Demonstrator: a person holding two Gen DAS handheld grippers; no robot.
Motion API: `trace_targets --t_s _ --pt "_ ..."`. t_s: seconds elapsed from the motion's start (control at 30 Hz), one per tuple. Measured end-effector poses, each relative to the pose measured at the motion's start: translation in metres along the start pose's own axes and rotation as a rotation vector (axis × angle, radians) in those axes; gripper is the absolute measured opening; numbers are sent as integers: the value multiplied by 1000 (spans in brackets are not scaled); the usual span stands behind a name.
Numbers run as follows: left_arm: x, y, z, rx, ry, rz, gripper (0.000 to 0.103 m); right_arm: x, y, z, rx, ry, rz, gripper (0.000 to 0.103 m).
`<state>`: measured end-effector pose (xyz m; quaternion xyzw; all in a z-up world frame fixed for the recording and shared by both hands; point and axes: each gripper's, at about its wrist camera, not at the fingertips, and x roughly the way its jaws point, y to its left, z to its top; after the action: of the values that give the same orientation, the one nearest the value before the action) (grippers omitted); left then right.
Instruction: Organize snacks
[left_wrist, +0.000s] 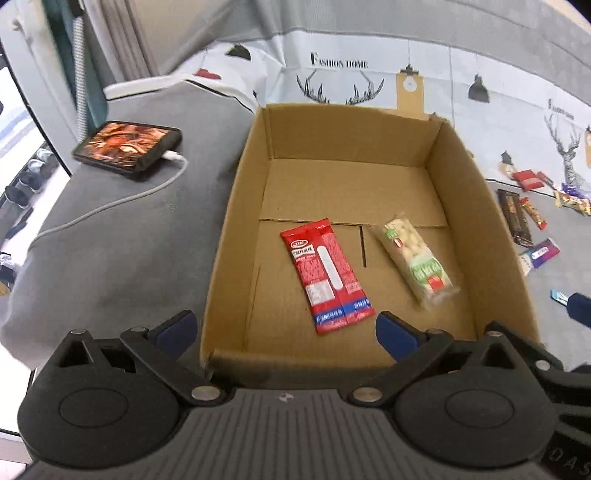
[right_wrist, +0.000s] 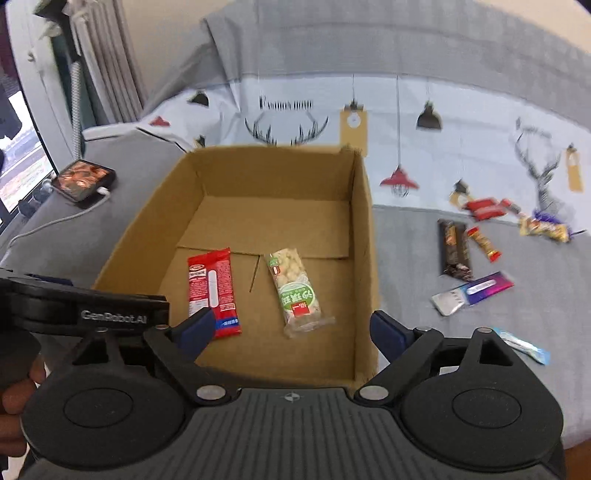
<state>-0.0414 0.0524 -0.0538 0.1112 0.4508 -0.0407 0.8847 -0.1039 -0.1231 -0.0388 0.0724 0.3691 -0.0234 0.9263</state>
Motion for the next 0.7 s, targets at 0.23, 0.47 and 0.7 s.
trace_targets --t_s 0.23,0.47,0.7 --pt "-50 1 -24 -3 -87 22 103 -52 5 -14 -40 -74 10 93" --pt "-83 -1 -42 0 -135 22 103 -85 5 -23 -40 -125 11 94" --pt "-107 -5 -50 15 -188 29 103 -112 4 -32 -38 -177 7 95"
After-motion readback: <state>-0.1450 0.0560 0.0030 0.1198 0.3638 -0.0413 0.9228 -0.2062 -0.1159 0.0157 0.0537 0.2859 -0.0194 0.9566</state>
